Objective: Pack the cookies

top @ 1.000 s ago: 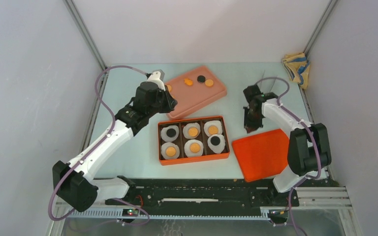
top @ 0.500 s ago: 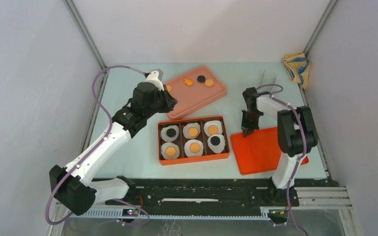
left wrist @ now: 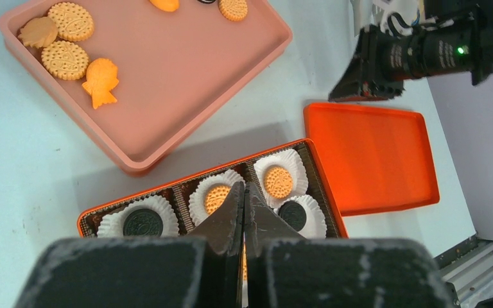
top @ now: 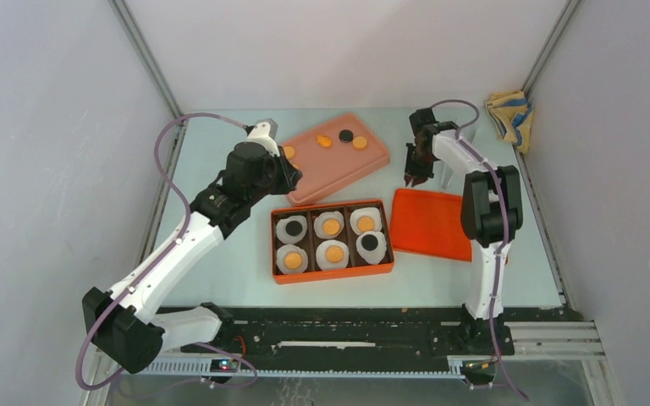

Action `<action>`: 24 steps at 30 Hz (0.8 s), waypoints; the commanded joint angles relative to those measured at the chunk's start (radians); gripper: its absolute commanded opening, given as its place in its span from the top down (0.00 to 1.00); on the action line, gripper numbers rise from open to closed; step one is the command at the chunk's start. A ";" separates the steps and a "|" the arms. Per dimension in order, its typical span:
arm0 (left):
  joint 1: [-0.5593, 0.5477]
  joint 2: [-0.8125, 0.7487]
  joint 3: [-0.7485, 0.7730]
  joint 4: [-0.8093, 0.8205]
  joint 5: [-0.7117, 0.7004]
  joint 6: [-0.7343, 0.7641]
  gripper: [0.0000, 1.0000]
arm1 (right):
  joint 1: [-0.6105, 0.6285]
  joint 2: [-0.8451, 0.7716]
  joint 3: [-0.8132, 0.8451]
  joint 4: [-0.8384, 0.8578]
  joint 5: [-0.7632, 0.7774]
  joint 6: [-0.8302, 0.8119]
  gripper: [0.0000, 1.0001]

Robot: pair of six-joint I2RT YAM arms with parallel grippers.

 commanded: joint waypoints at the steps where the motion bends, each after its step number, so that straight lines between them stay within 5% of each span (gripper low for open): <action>1: -0.006 -0.012 -0.032 0.017 -0.015 -0.009 1.00 | 0.003 -0.218 -0.160 0.007 0.116 -0.012 0.65; 8: -0.008 0.011 -0.026 0.033 0.018 -0.014 1.00 | -0.088 -0.439 -0.459 -0.003 0.212 0.001 0.50; 13: -0.008 0.002 -0.029 0.041 0.032 -0.014 1.00 | -0.329 -0.514 -0.560 0.013 0.166 0.026 0.49; 24: -0.008 -0.039 -0.034 0.035 0.025 0.010 1.00 | -0.478 -0.399 -0.588 0.026 0.280 0.064 0.45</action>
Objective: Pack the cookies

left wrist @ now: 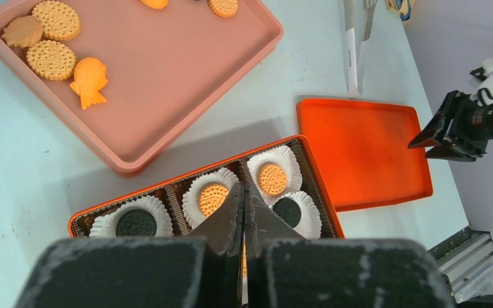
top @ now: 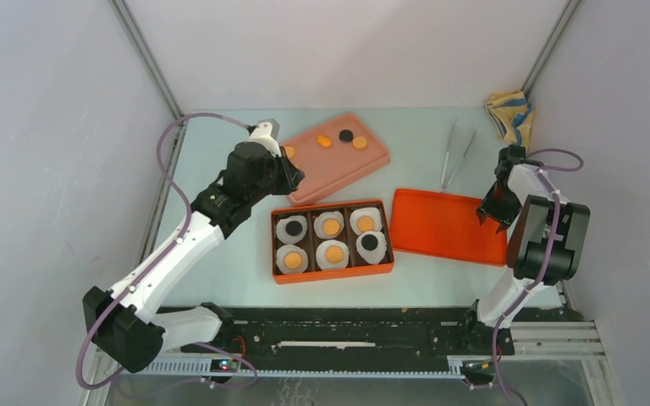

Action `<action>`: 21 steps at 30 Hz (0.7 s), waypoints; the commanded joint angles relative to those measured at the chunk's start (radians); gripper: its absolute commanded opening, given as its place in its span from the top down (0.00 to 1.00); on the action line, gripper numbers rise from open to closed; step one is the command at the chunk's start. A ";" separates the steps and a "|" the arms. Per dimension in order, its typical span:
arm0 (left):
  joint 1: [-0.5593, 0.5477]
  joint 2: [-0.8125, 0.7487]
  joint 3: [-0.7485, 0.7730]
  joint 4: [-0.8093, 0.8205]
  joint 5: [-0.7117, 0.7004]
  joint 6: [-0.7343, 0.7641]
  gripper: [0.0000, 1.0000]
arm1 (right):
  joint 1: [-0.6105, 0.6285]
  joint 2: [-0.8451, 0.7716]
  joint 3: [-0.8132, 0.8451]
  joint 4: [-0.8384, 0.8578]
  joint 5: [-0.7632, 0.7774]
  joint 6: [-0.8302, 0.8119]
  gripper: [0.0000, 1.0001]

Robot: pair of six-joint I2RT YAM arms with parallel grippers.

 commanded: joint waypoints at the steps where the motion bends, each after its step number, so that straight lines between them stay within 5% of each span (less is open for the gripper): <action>1: -0.006 -0.053 -0.039 0.032 -0.001 0.006 1.00 | -0.022 0.024 -0.006 0.013 0.072 0.034 0.45; 11: -0.006 -0.077 -0.093 0.072 0.048 -0.014 1.00 | -0.120 -0.037 -0.005 0.007 0.142 0.049 0.45; 21: -0.006 -0.122 -0.161 0.088 0.039 -0.019 1.00 | -0.135 0.120 0.007 0.006 0.097 0.038 0.45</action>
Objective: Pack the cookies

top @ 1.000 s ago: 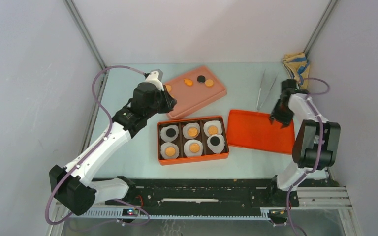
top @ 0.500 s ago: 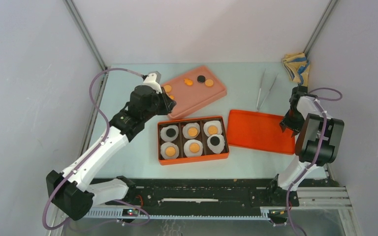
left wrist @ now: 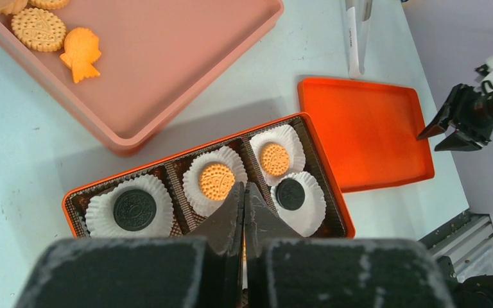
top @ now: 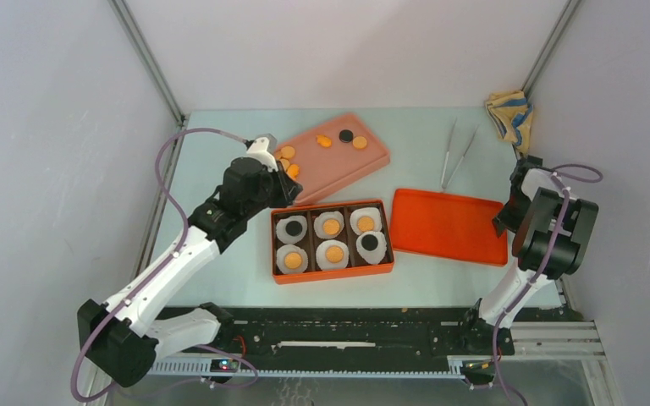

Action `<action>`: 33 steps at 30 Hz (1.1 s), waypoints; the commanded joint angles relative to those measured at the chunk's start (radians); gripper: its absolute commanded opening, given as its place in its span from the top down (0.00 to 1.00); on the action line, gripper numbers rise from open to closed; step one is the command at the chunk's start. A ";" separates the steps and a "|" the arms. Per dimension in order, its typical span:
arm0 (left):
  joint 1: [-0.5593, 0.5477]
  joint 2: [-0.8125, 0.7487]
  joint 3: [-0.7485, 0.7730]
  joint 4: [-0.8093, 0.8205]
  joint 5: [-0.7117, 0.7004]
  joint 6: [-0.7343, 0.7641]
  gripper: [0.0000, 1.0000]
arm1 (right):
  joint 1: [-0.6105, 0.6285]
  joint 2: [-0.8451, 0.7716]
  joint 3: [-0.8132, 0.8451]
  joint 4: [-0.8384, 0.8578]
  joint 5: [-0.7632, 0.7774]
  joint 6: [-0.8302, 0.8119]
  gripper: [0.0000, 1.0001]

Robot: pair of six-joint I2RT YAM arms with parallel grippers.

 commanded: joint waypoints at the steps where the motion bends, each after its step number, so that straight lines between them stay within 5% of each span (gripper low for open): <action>1: -0.005 -0.030 -0.030 0.046 0.016 -0.010 1.00 | 0.001 0.064 0.017 0.006 -0.027 0.009 0.45; 4: -0.005 -0.024 -0.035 0.048 0.027 -0.014 1.00 | 0.000 0.082 0.023 0.015 -0.068 0.003 0.47; 12: -0.006 -0.030 -0.032 0.041 0.026 -0.019 1.00 | -0.003 0.055 0.054 0.062 -0.158 -0.003 0.92; 15: -0.005 -0.021 -0.026 0.036 0.018 -0.020 1.00 | 0.001 -0.008 0.054 0.080 -0.172 0.000 1.00; 26: -0.017 0.160 0.070 0.127 0.140 -0.029 0.98 | 0.014 -0.199 0.069 0.081 -0.376 -0.016 1.00; 33: -0.111 0.383 0.210 0.257 0.285 -0.069 0.74 | 0.071 -0.237 0.083 0.070 -0.512 -0.007 1.00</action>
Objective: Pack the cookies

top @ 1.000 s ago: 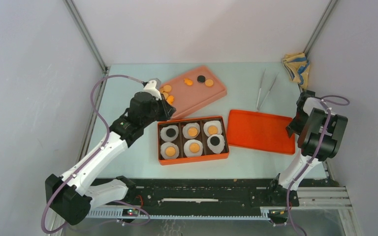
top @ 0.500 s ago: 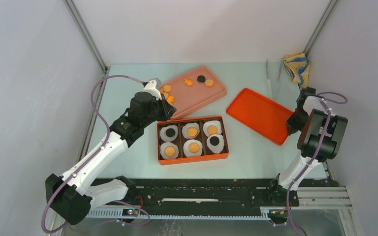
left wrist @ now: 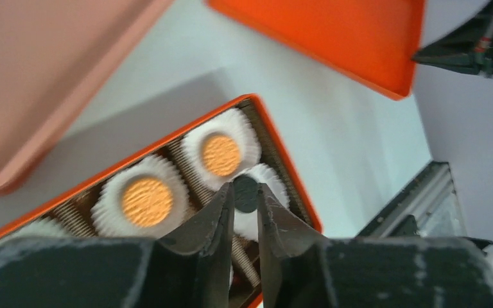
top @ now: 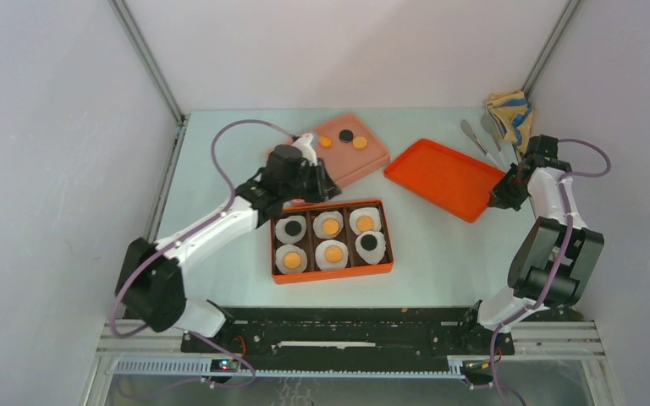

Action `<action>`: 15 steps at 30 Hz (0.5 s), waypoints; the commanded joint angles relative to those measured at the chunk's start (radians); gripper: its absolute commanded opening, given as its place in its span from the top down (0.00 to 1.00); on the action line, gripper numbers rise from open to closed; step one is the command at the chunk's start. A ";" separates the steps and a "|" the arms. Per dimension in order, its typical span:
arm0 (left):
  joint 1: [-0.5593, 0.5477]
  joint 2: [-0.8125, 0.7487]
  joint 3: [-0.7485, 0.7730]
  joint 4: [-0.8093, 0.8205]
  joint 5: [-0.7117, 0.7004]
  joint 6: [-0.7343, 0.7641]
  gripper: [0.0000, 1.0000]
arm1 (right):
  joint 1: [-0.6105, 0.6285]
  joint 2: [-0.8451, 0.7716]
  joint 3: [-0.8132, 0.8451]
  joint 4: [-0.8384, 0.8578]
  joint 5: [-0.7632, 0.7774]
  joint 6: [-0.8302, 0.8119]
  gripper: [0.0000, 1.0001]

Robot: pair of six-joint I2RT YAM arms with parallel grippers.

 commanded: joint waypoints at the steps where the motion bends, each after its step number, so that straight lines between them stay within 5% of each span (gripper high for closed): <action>1: -0.083 0.121 0.165 0.156 0.127 -0.040 0.69 | 0.058 -0.040 0.045 0.001 -0.135 0.020 1.00; 7: -0.158 0.320 0.345 0.231 0.246 -0.118 0.57 | 0.147 -0.072 0.042 -0.003 -0.140 0.055 1.00; 15: -0.204 0.375 0.303 0.301 0.254 -0.197 0.37 | 0.159 -0.045 0.130 -0.012 -0.202 0.118 1.00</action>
